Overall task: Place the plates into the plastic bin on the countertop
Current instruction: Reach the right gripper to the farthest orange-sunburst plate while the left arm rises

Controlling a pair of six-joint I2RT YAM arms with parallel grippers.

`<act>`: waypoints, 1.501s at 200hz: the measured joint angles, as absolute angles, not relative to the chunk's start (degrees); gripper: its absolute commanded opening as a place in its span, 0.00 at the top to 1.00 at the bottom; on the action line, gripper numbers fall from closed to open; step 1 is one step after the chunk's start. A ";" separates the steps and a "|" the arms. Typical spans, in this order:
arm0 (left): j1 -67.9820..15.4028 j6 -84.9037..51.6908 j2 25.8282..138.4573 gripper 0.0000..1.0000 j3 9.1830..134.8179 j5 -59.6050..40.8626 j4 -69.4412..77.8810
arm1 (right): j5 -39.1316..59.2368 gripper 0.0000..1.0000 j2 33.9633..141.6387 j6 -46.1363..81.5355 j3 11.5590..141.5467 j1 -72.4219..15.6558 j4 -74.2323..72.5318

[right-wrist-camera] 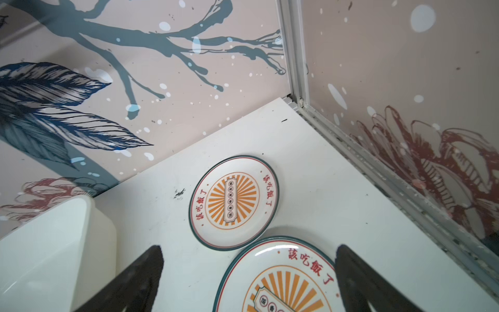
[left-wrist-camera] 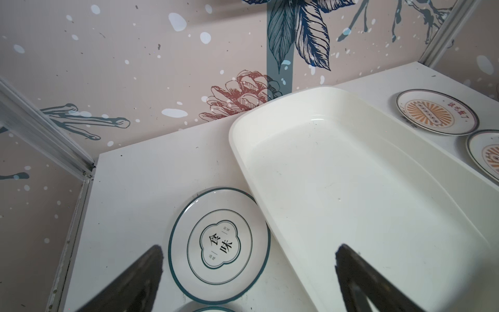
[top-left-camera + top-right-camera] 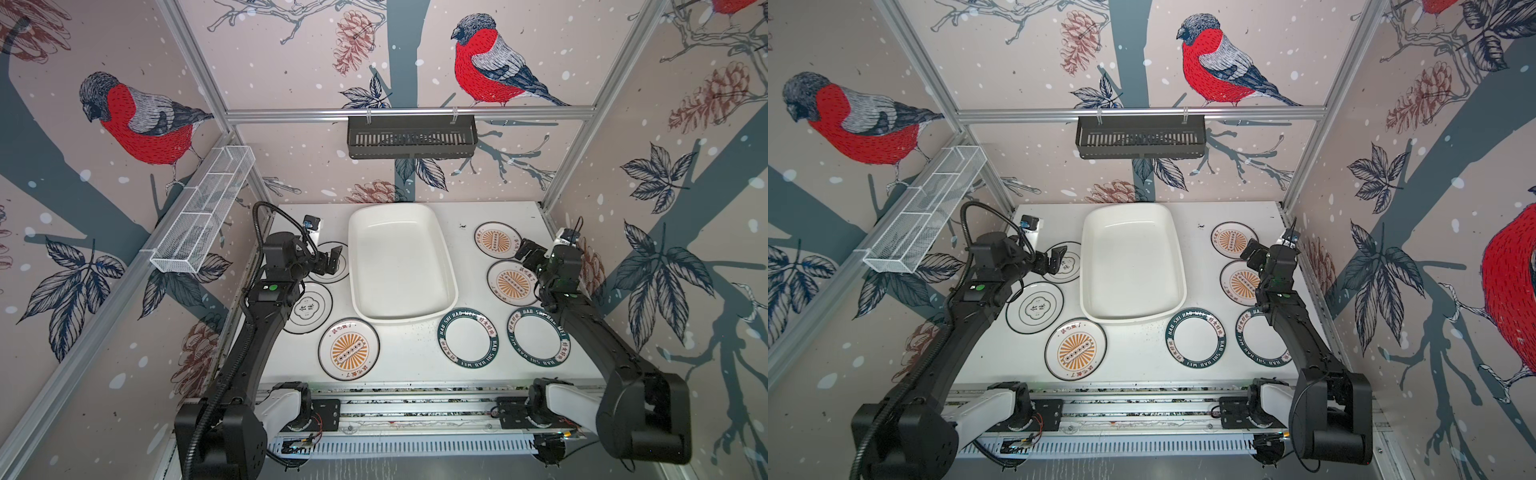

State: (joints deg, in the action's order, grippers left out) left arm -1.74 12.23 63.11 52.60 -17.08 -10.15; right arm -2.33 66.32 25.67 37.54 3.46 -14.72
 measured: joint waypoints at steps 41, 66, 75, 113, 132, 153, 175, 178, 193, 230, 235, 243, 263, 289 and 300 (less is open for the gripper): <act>-2.33 13.54 64.62 0.01 57.80 -18.63 -20.01 | 5.37 0.05 66.59 27.18 41.78 5.37 -10.52; -2.74 13.50 65.71 0.01 59.77 -19.57 -22.28 | 8.38 0.07 68.53 27.75 43.33 6.66 -8.23; -2.85 13.47 66.06 0.02 60.23 -19.97 -23.00 | 9.17 0.09 69.73 28.32 43.99 7.40 -7.64; -3.95 13.39 67.53 0.02 61.87 -21.78 -23.83 | 12.67 0.15 79.13 28.93 47.03 11.29 -7.38; -3.97 12.05 68.10 0.01 62.17 -22.26 -23.81 | 15.55 0.20 85.27 29.87 49.17 13.39 -7.55; -4.14 11.29 68.79 0.02 62.15 -22.68 -23.77 | 19.44 0.24 92.49 30.44 52.75 15.86 -7.84; -4.27 10.35 69.34 0.01 61.80 -22.85 -23.11 | 22.72 0.27 98.41 32.01 55.44 17.87 -8.45; -4.29 10.26 69.38 0.02 61.76 -22.85 -23.09 | 23.11 0.27 99.18 32.42 55.86 18.04 -8.62; -4.34 9.21 69.80 0.01 61.69 -22.83 -22.79 | 24.82 0.29 102.80 33.17 58.43 18.26 -9.26; -4.45 8.78 71.05 0.02 61.73 -23.00 -22.55 | 27.49 0.33 109.54 34.70 63.61 18.28 -10.15; -4.45 8.75 71.18 0.01 61.73 -23.24 -22.52 | 27.64 0.33 110.34 34.72 64.38 18.28 -10.07; -4.45 8.54 71.37 0.02 61.73 -23.62 -22.48 | 27.94 0.33 111.39 34.92 65.47 18.28 -9.93; -4.49 7.86 72.14 0.02 61.93 -24.01 -22.48 | 28.23 0.34 112.84 35.77 66.81 18.33 -9.87; -4.49 7.42 73.21 0.02 62.74 -24.47 -22.46 | 28.95 0.35 115.11 35.77 68.79 18.46 -8.99; -4.49 7.29 73.63 0.01 63.11 -24.95 -22.50 | 29.32 0.36 115.92 35.77 69.32 18.50 -8.88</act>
State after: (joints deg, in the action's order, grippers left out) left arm -4.49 7.29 73.63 63.11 -24.95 -22.50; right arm 29.32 115.92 35.77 69.32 18.50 -8.88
